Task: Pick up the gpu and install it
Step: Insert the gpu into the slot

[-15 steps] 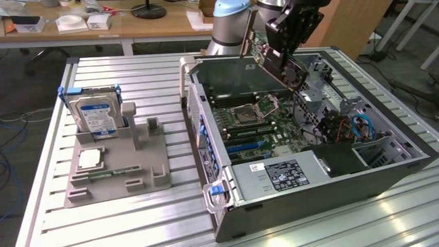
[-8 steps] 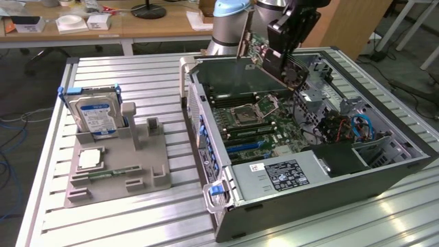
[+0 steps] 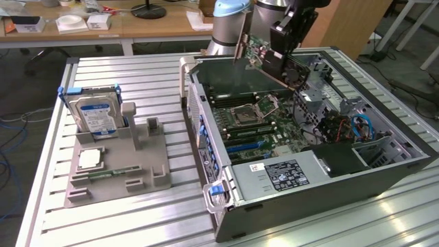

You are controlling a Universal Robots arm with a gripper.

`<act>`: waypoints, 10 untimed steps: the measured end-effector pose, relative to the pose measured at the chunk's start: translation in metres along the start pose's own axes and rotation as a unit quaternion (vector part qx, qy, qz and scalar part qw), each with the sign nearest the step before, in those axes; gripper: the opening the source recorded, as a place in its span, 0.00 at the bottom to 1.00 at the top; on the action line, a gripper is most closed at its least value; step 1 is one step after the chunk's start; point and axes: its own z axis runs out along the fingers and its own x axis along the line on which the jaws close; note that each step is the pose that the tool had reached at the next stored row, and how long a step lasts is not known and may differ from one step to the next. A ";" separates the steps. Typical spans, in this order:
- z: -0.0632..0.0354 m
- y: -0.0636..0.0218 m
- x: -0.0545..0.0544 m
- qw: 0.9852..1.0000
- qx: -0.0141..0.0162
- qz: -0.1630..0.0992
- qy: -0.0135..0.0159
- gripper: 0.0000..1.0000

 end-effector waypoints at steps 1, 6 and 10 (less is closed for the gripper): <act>0.0001 0.0000 0.000 1.000 0.001 -0.008 0.001 0.26; 0.0003 0.0000 0.000 0.999 0.004 -0.046 0.005 0.26; 0.0009 0.0000 0.000 0.997 0.004 -0.081 0.006 0.26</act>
